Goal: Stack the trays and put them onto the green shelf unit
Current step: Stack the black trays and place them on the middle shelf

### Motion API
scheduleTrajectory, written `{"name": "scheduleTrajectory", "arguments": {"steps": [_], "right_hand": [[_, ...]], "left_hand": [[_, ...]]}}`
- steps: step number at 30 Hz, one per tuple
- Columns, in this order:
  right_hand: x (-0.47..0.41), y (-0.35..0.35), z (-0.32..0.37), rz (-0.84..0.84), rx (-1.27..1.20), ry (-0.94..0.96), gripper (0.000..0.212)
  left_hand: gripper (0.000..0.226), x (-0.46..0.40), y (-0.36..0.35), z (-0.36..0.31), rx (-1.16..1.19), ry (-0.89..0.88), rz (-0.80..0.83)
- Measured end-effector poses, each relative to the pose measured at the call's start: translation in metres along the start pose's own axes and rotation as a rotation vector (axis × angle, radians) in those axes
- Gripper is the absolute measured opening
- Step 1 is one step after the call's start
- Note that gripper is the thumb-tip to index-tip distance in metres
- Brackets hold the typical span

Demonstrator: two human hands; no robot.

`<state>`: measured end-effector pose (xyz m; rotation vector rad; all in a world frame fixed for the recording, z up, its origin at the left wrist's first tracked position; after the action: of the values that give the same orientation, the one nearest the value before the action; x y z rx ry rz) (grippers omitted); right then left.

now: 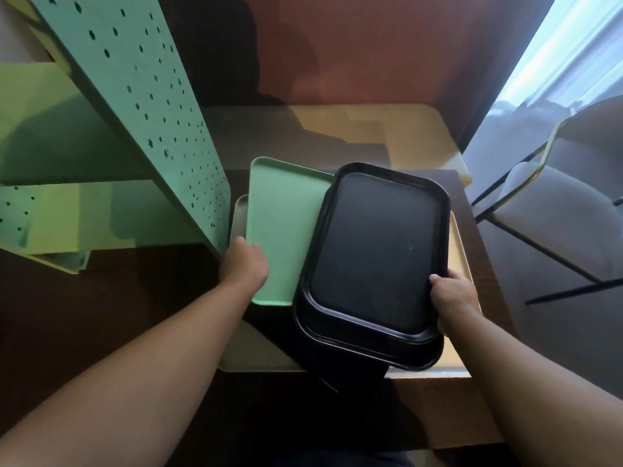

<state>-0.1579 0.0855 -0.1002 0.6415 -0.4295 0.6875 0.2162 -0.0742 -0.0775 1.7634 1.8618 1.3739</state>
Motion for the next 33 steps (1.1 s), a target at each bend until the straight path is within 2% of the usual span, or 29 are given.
{"name": "scheduleTrajectory", "arguments": {"steps": [7, 11, 14, 19, 22, 26, 29, 33], "right_hand": [[0.0, 0.016, 0.017, -0.016, 0.008, 0.064, 0.033], [0.0, 0.019, 0.017, -0.031, 0.015, 0.074, 0.028], [0.0, 0.02, 0.014, -0.03, 0.018, 0.075, 0.033], [0.003, 0.02, 0.007, -0.001, 0.042, 0.093, 0.033], [0.008, 0.013, 0.001, 0.05, 0.05, 0.075, 0.033], [0.009, 0.0, -0.006, 0.074, 0.03, 0.07, 0.028], [0.016, -0.007, -0.004, 0.104, 0.022, 0.086, 0.017], [0.016, -0.012, -0.005, 0.13, -0.011, 0.076, 0.025]], "left_hand": [[0.019, 0.028, 0.082, -0.091, -0.204, -0.401, -0.276], [0.024, 0.048, 0.119, -0.103, -0.206, -0.436, -0.364], [0.029, 0.063, 0.128, -0.095, -0.139, -0.399, -0.375], [0.034, 0.077, 0.122, -0.077, -0.065, -0.364, -0.3], [0.029, 0.084, 0.079, -0.077, 0.039, -0.367, -0.127], [0.03, 0.074, -0.008, -0.059, 0.077, -0.253, 0.113], [0.026, 0.071, -0.048, -0.046, 0.058, -0.204, 0.162], [0.026, 0.067, -0.074, -0.033, -0.025, -0.194, 0.218]]}}
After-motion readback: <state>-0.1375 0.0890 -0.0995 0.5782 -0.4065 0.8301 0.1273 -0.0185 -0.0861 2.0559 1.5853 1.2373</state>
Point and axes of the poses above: each hand's wrist, its own x-axis away from the middle knuckle, its own y-axis out of the back of the hand, z = x × y, the point moved 8 cm from there along -x, towards the middle knuckle, and after that the axes turned 1 degree about y, right-handed, at the moved point
